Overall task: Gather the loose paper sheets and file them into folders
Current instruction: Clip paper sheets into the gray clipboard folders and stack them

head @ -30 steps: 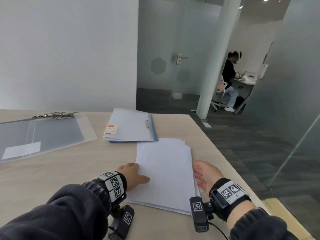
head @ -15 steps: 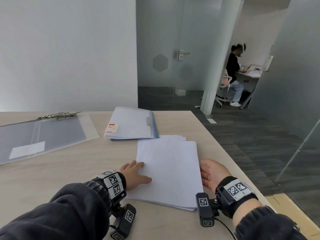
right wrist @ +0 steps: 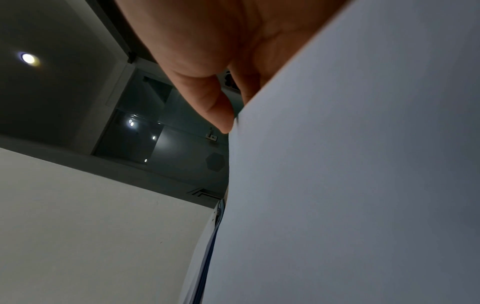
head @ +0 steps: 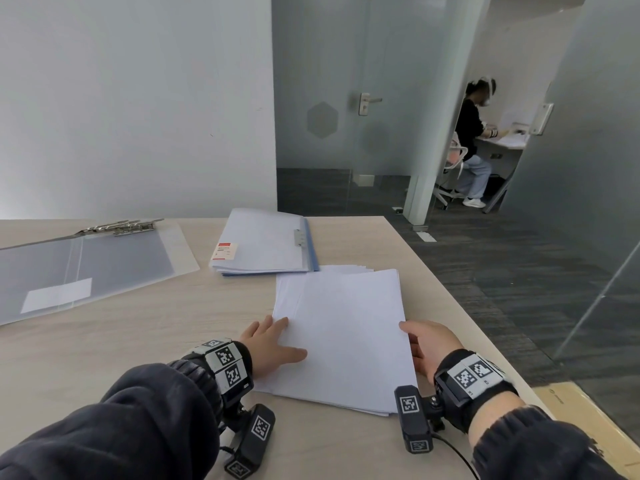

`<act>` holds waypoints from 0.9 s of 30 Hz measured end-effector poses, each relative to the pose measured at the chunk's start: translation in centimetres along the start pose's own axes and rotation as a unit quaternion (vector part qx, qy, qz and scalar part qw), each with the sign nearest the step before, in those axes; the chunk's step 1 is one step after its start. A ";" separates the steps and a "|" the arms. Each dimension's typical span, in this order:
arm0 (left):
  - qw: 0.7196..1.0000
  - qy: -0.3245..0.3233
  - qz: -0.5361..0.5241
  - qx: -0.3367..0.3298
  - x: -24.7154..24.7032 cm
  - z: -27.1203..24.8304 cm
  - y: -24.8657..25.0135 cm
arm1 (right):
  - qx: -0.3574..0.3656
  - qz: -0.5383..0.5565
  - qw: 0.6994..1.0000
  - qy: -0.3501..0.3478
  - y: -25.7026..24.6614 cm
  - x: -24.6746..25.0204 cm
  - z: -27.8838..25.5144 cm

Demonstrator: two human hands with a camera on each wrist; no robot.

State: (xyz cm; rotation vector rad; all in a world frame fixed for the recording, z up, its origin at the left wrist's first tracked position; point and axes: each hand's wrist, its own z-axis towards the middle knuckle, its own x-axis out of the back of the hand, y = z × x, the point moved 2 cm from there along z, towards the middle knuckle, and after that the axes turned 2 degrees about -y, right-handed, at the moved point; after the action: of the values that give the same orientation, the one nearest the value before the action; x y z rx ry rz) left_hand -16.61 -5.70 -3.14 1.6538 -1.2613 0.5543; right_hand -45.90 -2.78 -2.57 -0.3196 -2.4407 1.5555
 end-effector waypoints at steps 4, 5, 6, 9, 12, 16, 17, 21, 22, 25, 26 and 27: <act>1.000 -0.005 0.015 0.005 0.0 0.0 0.2 | 0.004 -0.020 1.000 0.000 0.1 0.1 0.1; 1.000 -0.009 0.022 0.003 0.1 -0.1 0.3 | 0.003 -0.018 1.000 -0.001 0.1 0.0 0.0; 1.000 -0.014 0.026 0.001 0.2 -0.2 0.2 | 0.001 -0.019 1.000 -0.003 0.1 0.1 0.0; 0.999 -0.028 0.025 -0.004 0.3 -0.6 0.2 | -0.003 -0.041 0.999 -0.021 0.0 -0.1 0.1; 0.999 -0.030 0.021 -0.006 0.3 -0.7 0.3 | 0.007 -0.071 0.997 -0.033 -0.2 -0.3 0.0; 1.000 -0.022 0.006 -0.005 0.2 -0.5 0.2 | 0.031 -0.099 0.994 -0.020 0.4 -0.1 0.4; 1.000 -0.018 0.005 -0.003 0.2 -0.4 0.1 | 0.039 -0.108 0.993 -0.014 0.5 0.1 0.6; 0.999 -0.027 0.026 0.012 0.1 -0.3 0.4 | 0.042 -0.098 0.994 -0.014 0.0 0.2 -0.2; 0.999 -0.037 0.038 0.011 0.2 -0.3 0.3 | 0.039 -0.092 0.995 -0.017 -0.1 0.2 -0.4; 0.997 -0.055 0.049 -0.003 0.3 -0.5 0.2 | 0.040 -0.067 0.997 -0.020 -0.2 0.3 -0.8; 0.998 -0.051 0.037 -0.005 0.3 -0.5 0.2 | 0.038 -0.047 0.998 -0.020 -0.2 0.3 -0.8; 0.998 -0.049 0.034 -0.009 0.2 -0.3 0.1 | 0.033 -0.019 0.999 -0.019 -0.2 0.3 -0.8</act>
State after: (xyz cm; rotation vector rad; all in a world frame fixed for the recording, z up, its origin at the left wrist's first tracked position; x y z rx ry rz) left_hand -16.56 -5.51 -2.77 1.6461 -1.3942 0.5066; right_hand -45.94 -2.07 -2.08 -0.2334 -2.4031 1.6361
